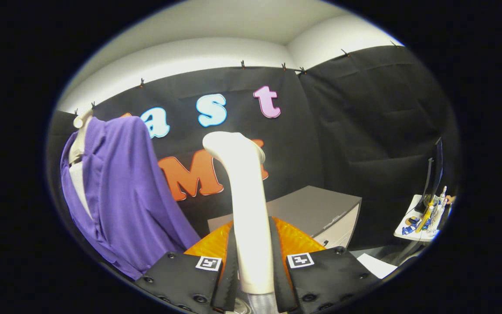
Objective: Iron the clothes twice with a garment steamer, once on the left side and once on the right side.
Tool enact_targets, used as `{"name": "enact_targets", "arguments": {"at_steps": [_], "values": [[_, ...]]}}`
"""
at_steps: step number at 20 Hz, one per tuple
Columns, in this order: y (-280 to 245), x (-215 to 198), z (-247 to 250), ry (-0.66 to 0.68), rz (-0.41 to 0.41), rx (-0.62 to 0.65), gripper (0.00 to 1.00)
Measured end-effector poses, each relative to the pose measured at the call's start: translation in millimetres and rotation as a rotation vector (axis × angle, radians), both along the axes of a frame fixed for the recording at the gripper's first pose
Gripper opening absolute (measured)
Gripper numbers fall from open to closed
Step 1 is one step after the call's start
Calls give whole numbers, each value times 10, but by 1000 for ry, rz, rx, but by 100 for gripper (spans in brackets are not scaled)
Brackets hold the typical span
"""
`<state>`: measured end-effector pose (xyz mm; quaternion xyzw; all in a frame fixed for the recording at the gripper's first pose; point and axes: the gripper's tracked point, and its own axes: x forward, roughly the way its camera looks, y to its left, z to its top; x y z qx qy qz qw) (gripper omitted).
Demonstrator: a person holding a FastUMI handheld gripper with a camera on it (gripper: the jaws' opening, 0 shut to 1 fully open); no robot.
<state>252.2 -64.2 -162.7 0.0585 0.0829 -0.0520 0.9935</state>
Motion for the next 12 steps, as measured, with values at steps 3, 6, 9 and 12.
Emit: {"name": "enact_targets", "arguments": {"at_steps": [3,6,9,12], "values": [[530,-586,138,-64,2,-9,41],[1153,-980,89,-93,53,-42,41],[1610,-1059,-101,-83,80,-59,41],[1924,-969,-373,-42,73,-63,41]]}}
